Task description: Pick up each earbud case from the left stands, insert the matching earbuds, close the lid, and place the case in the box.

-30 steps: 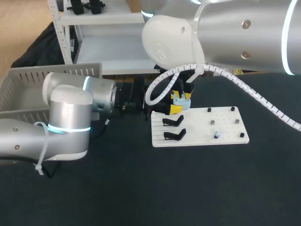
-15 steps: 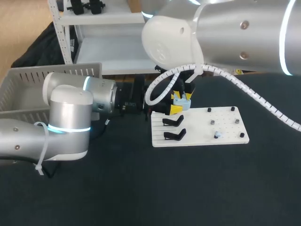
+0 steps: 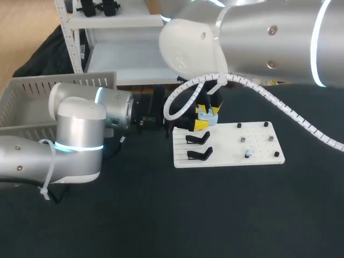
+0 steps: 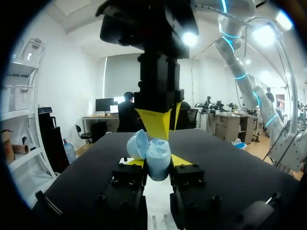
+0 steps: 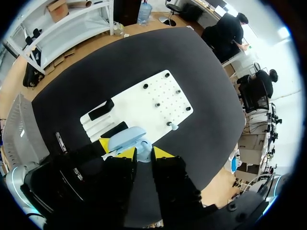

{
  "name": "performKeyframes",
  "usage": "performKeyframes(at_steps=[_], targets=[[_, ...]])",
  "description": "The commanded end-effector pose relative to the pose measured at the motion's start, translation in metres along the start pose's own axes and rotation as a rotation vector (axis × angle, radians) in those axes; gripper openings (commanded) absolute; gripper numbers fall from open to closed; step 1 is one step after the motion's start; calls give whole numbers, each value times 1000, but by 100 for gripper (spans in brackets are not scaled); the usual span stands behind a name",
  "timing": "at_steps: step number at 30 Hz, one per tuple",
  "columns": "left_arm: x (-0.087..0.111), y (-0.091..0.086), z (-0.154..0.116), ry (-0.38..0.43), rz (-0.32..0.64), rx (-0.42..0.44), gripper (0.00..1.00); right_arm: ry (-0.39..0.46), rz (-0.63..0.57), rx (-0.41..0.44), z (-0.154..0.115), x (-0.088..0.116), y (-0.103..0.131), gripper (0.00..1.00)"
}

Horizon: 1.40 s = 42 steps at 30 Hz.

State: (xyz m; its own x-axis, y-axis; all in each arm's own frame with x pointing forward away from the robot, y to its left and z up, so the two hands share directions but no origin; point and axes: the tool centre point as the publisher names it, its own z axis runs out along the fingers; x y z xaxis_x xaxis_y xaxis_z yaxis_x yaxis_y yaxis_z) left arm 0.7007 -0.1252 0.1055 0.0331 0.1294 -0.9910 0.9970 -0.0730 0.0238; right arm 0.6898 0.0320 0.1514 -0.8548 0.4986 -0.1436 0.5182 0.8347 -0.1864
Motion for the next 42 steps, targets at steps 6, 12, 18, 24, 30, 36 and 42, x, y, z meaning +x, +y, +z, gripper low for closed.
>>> performKeyframes(at_steps=[6, 12, 18, 24, 30, 36, 42], targets=[[0, 0, 1, 1, 0, -1, 0, 10, 2, 8, 1, -1, 3, 24], [0, 0, 1, 1, 0, -1, 0, -10, 14, -16, -9, 2, -5, 39], [0, 0, 1, 1, 0, -1, 0, -36, 43, -60, -21, 5, -26, 38], [0, 0, 1, 1, 0, -1, 0, -72, 31, -177, -20, 0, -50, 36], [0, 0, 1, 1, 0, -1, 0, -165, -52, -352, -18, -9, -74, 42], [0, 0, 1, 1, 0, -1, 0, -194, -85, -458, -11, -19, -101, 47], [0, 0, 1, 1, 0, -1, 0, -133, -93, -480, 8, -25, -124, 47]])
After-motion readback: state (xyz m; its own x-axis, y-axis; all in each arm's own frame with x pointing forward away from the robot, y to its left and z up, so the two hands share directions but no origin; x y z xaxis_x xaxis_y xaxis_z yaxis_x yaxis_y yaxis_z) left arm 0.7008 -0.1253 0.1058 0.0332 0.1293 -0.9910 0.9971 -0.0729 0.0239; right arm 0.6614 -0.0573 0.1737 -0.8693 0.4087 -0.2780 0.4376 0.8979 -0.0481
